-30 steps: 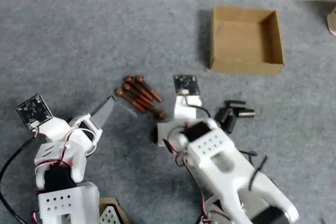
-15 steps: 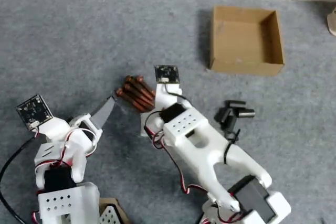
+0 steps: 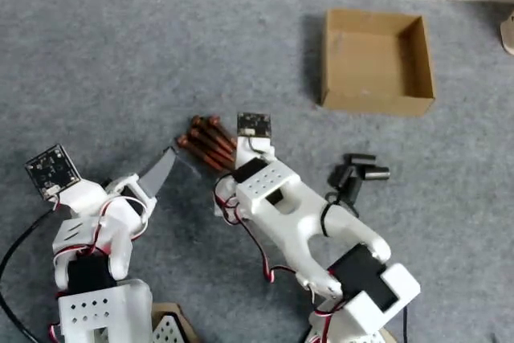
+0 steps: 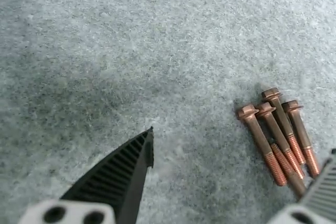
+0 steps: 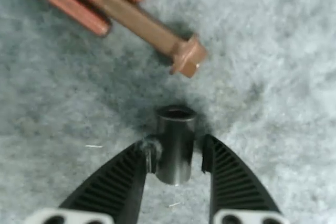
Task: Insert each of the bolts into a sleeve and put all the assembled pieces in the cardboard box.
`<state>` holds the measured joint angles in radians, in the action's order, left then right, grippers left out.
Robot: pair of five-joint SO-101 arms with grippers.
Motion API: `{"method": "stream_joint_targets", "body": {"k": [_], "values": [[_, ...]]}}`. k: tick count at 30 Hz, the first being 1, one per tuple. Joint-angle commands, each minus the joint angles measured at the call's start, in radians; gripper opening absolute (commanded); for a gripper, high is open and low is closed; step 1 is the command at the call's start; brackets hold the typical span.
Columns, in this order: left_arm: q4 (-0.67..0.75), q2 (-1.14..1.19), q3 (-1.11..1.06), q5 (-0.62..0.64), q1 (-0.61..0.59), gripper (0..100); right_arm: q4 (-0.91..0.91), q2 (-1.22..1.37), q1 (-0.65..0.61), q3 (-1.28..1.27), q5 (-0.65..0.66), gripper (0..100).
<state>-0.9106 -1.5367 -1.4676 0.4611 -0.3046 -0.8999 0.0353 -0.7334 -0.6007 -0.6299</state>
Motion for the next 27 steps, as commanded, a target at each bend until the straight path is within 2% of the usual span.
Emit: {"method": "stream_joint_targets", "body": {"k": [1, 6, 8, 12, 16, 18, 27], "values": [[0.026, -0.012, 0.019, 0.008, -0.010, 45, -0.002, 0.021, -0.008, 0.019, -0.006, 0.0], [0.021, -0.012, 0.021, 0.000, 0.041, 45, -0.010, -0.021, -0.010, 0.021, -0.006, 0.5], [0.020, -0.013, 0.030, -0.043, 0.039, 45, -0.010, -0.094, -0.010, 0.021, -0.006, 0.4], [0.020, -0.013, 0.079, -0.256, 0.025, 45, -0.010, -0.302, 0.035, 0.008, -0.006, 0.4], [0.018, -0.013, 0.093, -0.384, 0.031, 45, -0.016, -0.484, 0.154, -0.065, 0.002, 0.4], [-0.003, -0.013, 0.094, -0.496, 0.039, 45, -0.016, -0.553, 0.213, -0.104, 0.052, 0.4], [-0.106, -0.002, 0.140, -1.048, 0.280, 45, -0.016, -0.727, 0.343, -0.266, 0.089, 0.4]]}}
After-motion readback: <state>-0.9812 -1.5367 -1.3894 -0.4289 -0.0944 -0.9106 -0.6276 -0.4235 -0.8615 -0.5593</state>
